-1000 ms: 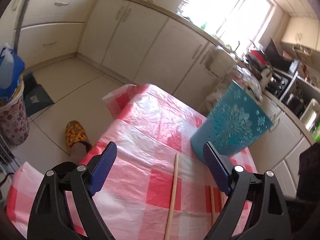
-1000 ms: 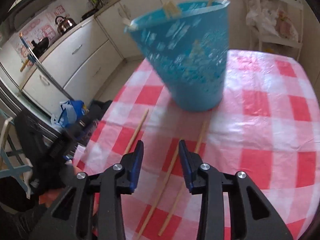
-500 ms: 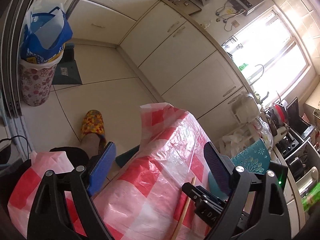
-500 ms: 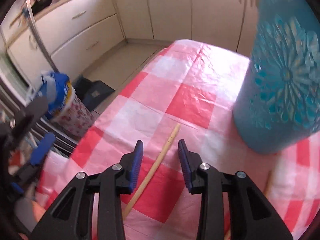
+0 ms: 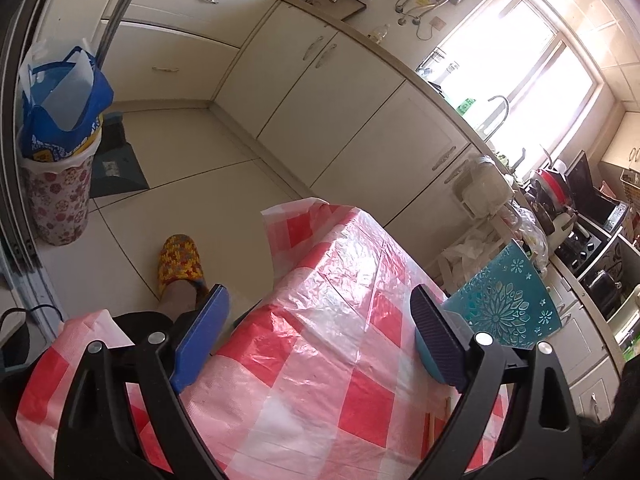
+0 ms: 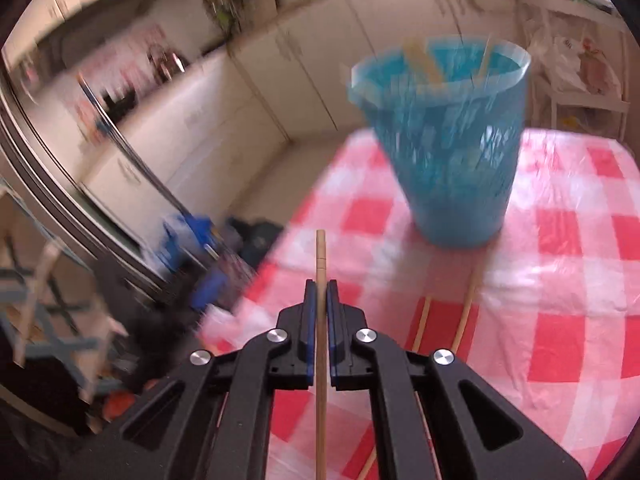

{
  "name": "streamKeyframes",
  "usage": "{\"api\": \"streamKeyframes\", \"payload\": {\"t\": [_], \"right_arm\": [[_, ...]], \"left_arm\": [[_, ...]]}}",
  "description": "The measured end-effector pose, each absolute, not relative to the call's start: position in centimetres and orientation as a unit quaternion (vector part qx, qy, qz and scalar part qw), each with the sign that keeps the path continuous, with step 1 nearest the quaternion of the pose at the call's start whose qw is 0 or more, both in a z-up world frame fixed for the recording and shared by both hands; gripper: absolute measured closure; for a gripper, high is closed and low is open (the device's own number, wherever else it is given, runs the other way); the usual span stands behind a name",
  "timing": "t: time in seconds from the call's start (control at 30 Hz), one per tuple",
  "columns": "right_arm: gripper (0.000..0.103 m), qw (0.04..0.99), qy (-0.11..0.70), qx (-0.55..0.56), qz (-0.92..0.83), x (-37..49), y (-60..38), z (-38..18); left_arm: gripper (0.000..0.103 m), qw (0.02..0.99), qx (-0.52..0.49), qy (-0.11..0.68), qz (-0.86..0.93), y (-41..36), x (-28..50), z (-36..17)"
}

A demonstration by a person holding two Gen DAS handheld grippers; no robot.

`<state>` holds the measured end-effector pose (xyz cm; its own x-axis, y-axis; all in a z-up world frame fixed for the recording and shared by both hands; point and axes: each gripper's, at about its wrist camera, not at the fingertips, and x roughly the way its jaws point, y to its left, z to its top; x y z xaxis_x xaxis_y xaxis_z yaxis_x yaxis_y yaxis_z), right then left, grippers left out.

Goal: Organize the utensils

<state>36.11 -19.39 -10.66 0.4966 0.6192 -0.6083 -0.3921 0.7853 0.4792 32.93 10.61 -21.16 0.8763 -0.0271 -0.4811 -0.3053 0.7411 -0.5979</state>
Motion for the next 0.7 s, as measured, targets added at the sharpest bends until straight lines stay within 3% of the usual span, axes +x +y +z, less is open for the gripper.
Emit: {"api": "streamKeyframes", "payload": {"t": [0.2,0.37,0.53,0.7], "right_arm": [[0.097,0.915,0.247,0.180,0.262,39.4,-22.8,-0.5],[0.097,0.948,0.151,0.190,0.206,43.6,-23.4,3.5],[0.097,0.974,0.117,0.141,0.132,47.7,-22.0,2.6],[0.097,0.974,0.171,0.101,0.110,50.0,-21.1,-1.9]], "left_arm": [[0.015,0.912,-0.328,0.236,0.075,9.8,33.0,-20.7],[0.015,0.912,-0.327,0.237,0.072,9.7,33.1,-20.7],[0.015,0.919,-0.309,0.235,0.066,8.9,33.1,-20.3],[0.014,0.926,-0.290,0.233,0.062,8.1,33.2,-20.0]]}}
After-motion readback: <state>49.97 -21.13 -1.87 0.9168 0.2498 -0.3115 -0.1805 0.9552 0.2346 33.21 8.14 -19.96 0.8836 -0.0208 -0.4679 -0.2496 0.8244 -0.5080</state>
